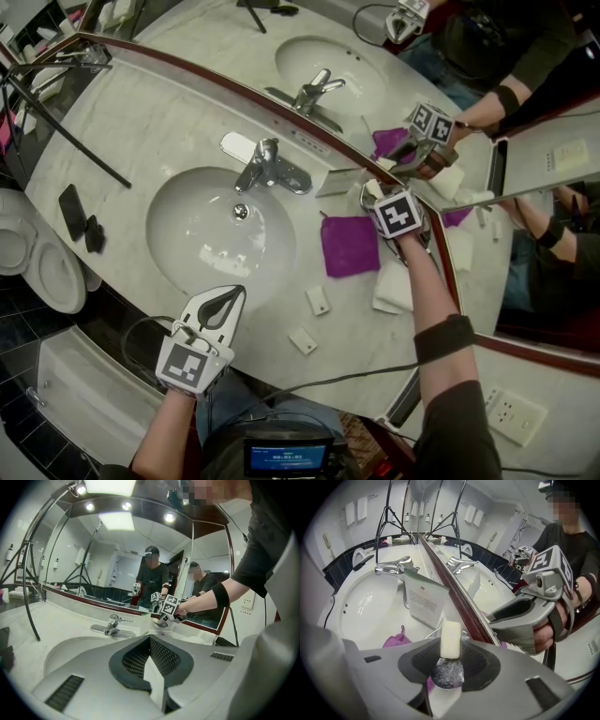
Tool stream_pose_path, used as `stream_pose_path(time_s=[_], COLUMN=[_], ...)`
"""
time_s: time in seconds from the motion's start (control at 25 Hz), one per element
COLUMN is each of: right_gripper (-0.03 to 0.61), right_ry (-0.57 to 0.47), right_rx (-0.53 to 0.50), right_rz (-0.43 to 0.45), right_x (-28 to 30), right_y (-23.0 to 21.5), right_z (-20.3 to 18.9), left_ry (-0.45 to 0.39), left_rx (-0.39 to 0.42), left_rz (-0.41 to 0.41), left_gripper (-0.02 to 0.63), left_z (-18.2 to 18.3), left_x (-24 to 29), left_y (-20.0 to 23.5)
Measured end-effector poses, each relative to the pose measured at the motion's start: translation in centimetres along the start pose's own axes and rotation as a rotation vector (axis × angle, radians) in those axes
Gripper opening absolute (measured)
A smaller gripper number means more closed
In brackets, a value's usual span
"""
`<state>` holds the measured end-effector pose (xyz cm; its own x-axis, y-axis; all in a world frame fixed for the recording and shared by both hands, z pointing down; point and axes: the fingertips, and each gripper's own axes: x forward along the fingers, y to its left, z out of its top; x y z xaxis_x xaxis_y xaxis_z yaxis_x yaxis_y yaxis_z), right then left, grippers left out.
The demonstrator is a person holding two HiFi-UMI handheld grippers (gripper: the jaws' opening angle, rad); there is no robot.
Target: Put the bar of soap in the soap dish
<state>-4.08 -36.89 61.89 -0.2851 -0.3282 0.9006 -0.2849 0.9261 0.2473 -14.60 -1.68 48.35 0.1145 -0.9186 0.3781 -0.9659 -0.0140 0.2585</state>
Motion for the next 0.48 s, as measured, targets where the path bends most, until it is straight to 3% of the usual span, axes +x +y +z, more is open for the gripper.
stream_pose_path(time_s=[0.2, 0.48], right_gripper=[0.141, 0.141], right_ry=[-0.01, -0.066], right_rx=[0.064, 0.244], right_rz=[-0.007, -0.021], right_x=[-0.4, -2.3], right_y=[-0.3, -1.1], right_z=[-0.7, -2.5], left_ry=[-0.003, -0.006], left_rx=[0.009, 0.034], left_rz=[-0.004, -0.012], left_gripper=[0.001, 0.001], left_z=[0.1, 0.7], left_x=[-0.1, -0.7], left_y=[-0.3, -1.3])
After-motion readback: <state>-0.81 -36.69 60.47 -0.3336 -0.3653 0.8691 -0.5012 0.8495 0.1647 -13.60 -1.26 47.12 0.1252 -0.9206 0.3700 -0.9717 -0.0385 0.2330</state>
